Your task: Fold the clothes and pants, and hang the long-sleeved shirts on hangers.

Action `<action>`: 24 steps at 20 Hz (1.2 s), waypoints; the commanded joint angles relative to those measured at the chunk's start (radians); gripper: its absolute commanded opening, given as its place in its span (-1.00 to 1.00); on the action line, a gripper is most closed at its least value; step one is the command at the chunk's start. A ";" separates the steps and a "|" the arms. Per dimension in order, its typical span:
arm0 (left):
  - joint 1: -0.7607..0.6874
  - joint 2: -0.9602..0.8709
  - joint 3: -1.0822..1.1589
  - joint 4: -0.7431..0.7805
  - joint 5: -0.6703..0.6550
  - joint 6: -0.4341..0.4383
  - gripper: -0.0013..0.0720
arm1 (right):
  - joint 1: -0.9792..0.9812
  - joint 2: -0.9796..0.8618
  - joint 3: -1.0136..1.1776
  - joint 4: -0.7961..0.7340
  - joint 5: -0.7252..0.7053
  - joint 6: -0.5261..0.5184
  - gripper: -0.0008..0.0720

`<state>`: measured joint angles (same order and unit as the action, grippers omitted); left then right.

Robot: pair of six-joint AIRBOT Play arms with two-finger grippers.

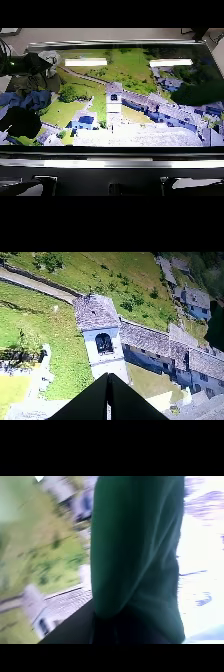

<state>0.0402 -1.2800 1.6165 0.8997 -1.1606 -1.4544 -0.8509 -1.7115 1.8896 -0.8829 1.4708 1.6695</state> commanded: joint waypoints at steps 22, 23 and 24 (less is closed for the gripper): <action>-0.006 -0.004 0.000 -0.001 0.000 -0.071 -0.91 | -0.322 0.336 -0.896 -0.582 -0.168 0.099 -0.84; -0.006 -0.004 0.000 -0.001 0.000 -0.071 -0.91 | -0.322 0.336 -0.894 -0.584 -0.162 0.100 -0.65; -0.006 -0.004 0.000 -0.001 0.001 -0.071 -0.91 | -0.322 0.336 -0.881 -0.584 -0.159 0.096 -0.09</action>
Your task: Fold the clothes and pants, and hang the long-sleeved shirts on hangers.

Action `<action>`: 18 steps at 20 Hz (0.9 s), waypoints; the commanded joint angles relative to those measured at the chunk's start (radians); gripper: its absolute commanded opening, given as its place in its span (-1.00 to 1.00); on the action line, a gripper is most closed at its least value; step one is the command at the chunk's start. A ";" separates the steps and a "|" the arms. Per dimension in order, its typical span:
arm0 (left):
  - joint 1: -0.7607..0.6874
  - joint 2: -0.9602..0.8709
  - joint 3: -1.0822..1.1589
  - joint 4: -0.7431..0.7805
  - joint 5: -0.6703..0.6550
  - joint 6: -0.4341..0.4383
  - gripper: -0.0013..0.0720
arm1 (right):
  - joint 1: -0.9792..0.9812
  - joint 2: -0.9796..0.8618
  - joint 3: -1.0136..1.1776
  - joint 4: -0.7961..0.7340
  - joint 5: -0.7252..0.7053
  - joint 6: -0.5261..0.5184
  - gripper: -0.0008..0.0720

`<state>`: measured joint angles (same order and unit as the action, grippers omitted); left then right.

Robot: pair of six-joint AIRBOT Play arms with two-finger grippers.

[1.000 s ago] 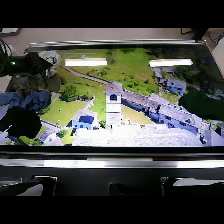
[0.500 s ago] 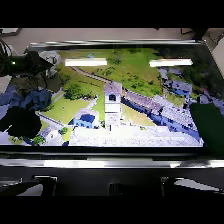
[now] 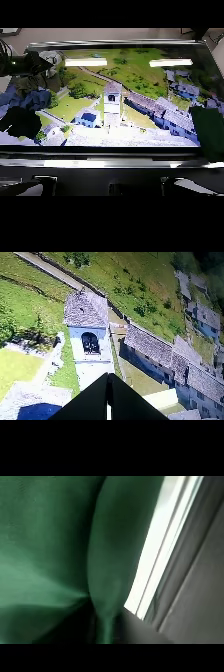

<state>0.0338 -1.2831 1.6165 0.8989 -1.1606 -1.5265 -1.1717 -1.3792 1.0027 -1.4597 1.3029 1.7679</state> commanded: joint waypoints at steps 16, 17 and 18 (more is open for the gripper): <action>-0.163 -0.233 -0.029 0.667 -0.235 -0.161 0.91 | 0.903 -0.072 0.742 0.102 0.266 -0.142 0.82; -0.164 -0.252 -0.077 0.631 -0.274 -0.158 0.91 | 0.951 -0.085 0.660 0.109 0.293 -0.124 0.81; -0.164 -0.233 -0.154 0.581 -0.226 -0.158 0.91 | 0.984 -0.081 0.593 0.123 0.280 -0.118 0.81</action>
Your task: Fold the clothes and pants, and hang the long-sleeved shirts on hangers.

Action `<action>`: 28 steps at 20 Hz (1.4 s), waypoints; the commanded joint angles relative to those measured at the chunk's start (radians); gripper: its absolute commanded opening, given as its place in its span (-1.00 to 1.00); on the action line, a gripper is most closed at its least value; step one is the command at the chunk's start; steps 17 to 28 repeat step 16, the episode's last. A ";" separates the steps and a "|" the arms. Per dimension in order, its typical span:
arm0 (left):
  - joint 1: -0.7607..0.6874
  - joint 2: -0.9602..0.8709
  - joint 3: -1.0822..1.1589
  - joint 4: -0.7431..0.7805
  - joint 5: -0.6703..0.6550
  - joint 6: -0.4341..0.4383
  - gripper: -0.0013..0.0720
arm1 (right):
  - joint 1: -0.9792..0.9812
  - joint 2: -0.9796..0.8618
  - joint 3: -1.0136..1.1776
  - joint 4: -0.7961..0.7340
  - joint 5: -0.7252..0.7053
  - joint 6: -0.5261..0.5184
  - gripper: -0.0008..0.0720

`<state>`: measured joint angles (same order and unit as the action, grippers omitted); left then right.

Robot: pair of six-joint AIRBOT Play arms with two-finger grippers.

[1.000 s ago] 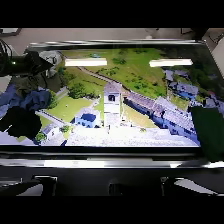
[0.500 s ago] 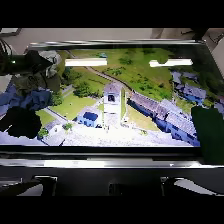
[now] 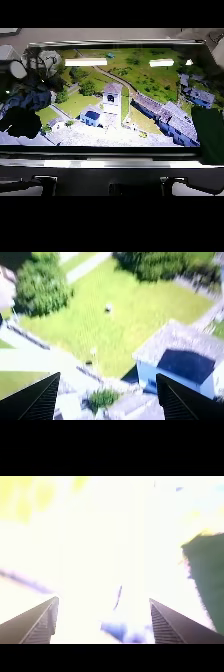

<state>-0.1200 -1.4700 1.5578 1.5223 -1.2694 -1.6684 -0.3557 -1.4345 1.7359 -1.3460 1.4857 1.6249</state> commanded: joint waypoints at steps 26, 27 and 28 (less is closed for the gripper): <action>-0.031 0.079 -0.276 -0.075 0.115 -0.005 0.91 | 0.217 -0.005 -0.236 -0.053 0.033 0.058 0.83; -0.031 0.079 -0.276 -0.075 0.115 -0.005 0.91 | 0.217 -0.005 -0.236 -0.053 0.033 0.058 0.83; -0.031 0.079 -0.276 -0.075 0.115 -0.005 0.91 | 0.217 -0.005 -0.236 -0.053 0.033 0.058 0.83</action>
